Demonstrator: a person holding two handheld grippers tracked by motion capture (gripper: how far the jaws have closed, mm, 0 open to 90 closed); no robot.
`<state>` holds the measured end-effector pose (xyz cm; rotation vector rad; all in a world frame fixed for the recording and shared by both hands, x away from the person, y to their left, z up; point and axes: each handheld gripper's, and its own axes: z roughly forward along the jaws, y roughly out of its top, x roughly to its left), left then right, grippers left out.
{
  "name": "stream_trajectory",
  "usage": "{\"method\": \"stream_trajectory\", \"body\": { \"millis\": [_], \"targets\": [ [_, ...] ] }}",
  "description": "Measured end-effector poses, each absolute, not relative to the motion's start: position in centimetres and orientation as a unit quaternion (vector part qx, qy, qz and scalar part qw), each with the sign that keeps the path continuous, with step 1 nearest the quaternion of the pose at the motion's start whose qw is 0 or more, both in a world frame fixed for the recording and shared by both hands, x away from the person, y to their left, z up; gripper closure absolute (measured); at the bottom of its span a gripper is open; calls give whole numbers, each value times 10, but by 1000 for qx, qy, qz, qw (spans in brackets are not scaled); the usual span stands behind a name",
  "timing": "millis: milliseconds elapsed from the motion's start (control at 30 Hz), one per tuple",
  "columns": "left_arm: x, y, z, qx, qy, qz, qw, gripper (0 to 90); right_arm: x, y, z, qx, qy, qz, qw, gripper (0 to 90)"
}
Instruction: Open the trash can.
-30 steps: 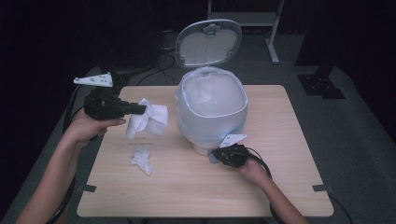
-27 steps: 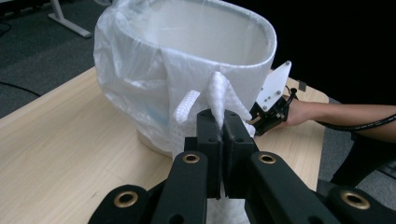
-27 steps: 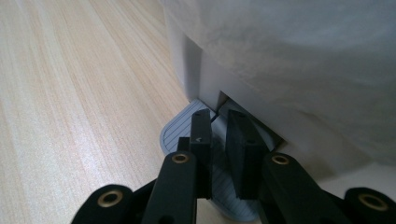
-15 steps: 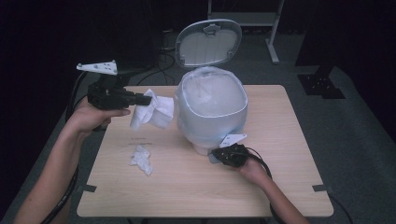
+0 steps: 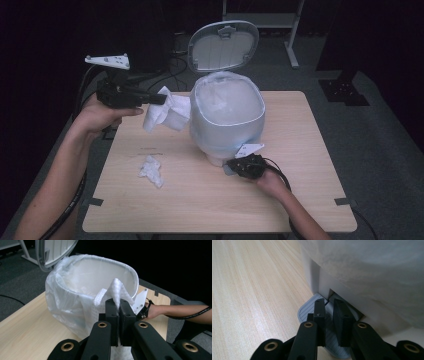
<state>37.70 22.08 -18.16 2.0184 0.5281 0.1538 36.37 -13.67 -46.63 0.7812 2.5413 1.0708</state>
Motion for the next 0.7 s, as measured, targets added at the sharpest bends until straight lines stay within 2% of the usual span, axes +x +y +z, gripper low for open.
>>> {"method": "stream_trajectory", "body": {
  "millis": [700],
  "targets": [
    [384,200,-156,839,206,65,499,878,364,-137,-467,268,878,371,138,801]
  ]
}}
